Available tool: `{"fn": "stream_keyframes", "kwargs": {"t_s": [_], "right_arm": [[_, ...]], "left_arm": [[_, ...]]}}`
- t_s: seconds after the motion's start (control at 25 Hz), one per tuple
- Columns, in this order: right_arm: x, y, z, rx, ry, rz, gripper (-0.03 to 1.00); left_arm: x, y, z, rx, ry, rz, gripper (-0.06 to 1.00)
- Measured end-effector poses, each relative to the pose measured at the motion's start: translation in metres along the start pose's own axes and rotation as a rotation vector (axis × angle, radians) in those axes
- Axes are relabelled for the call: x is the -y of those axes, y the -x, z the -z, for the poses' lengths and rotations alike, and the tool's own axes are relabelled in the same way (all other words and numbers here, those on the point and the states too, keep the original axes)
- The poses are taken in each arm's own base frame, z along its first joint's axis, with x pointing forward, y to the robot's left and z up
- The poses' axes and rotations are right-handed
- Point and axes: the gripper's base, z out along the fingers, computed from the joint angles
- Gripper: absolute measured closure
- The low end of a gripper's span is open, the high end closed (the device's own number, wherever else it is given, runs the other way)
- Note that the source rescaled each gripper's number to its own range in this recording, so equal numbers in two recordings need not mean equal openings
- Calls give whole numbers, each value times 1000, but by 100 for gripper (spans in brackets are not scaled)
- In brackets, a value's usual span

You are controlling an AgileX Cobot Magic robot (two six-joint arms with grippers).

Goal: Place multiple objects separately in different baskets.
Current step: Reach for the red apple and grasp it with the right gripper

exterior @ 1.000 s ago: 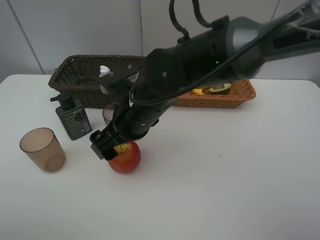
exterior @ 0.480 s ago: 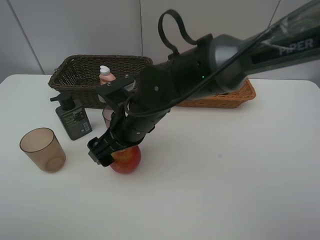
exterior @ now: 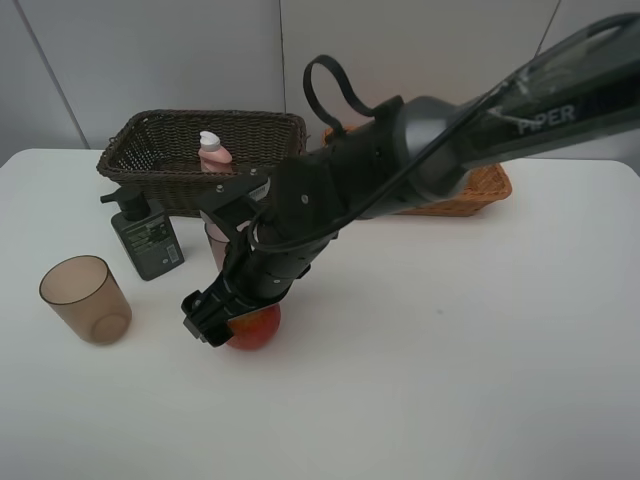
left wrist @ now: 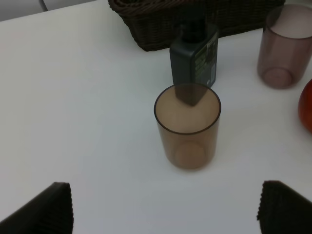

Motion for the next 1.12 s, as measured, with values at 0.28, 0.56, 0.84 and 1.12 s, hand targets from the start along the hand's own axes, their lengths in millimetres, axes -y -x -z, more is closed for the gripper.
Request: {"fn": "stream_keyframes", "kwargs": {"t_s": [0.28,0.56,0.84,1.12], "right_arm": [[0,0,0,0,0,0,-3],[0,0,0,0,0,1,-3],[1,-1,0,-8,-7,21,29],[1,-2,0,-19,-6,21,28]], "left_arm": [[0,0,0,0,0,0,-6],[0,0,0,0,0,0,-6],[0,0,0,0,0,0,-6],[0,0,0,0,0,0,-6]]}}
